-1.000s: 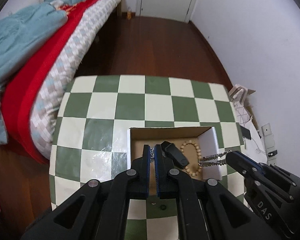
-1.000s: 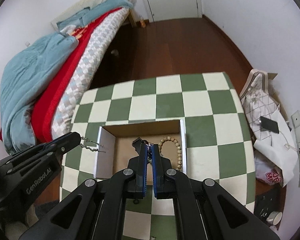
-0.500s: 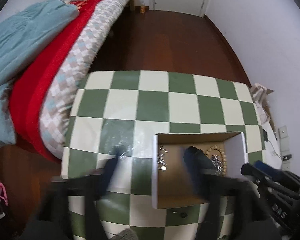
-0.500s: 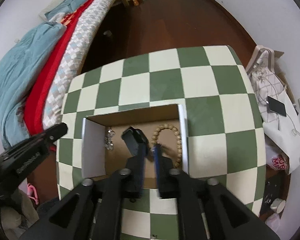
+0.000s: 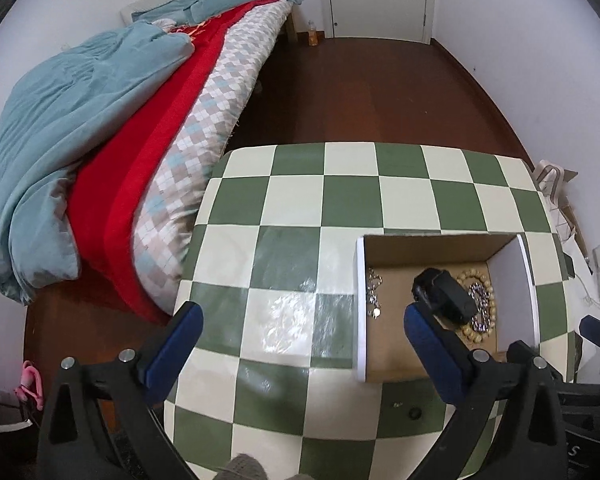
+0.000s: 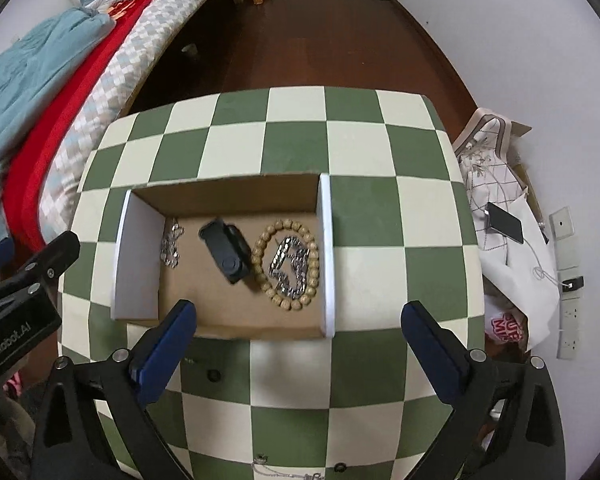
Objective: Organize jewelry
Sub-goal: 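Lower both held items into the white box and open both tools, then lift both open tools away from the box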
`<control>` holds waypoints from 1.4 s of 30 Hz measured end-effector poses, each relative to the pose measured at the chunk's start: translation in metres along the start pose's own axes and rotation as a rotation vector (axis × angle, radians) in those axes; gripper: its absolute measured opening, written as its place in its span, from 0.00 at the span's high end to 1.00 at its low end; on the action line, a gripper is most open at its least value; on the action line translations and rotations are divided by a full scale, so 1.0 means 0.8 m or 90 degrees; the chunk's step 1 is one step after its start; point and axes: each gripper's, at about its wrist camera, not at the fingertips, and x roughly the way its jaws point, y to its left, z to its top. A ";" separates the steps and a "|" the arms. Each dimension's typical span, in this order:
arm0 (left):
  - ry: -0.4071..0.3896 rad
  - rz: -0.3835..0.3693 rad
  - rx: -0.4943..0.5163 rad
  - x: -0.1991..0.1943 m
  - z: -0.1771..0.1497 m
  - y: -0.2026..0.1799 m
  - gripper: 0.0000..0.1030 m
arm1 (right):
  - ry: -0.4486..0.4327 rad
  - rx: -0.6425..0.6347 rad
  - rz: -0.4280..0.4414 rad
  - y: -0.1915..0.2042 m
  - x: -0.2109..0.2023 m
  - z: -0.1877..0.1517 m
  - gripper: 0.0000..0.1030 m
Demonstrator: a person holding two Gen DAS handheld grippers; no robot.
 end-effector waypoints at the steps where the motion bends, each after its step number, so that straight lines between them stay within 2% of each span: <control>1: -0.001 0.000 -0.001 -0.003 -0.003 0.002 0.00 | -0.001 -0.001 -0.003 0.001 -0.001 -0.005 0.00; 4: -0.012 0.012 -0.001 -0.013 -0.011 0.005 0.00 | -0.007 -0.003 -0.008 0.005 -0.004 -0.013 0.00; 13: -0.044 0.011 -0.008 -0.054 -0.029 0.012 0.00 | -0.053 0.000 -0.023 0.003 -0.042 -0.033 0.00; 23: -0.115 -0.001 -0.002 -0.127 -0.050 0.015 0.00 | -0.151 0.004 -0.049 -0.001 -0.126 -0.061 0.00; 32: -0.173 -0.013 0.000 -0.188 -0.076 0.026 0.00 | -0.220 0.012 -0.046 -0.002 -0.199 -0.100 0.00; 38: -0.219 -0.013 -0.030 -0.218 -0.097 0.041 0.00 | -0.266 0.016 -0.044 0.000 -0.237 -0.131 0.00; 42: -0.238 0.007 -0.044 -0.223 -0.114 0.047 0.00 | -0.264 0.021 -0.017 -0.002 -0.244 -0.150 0.00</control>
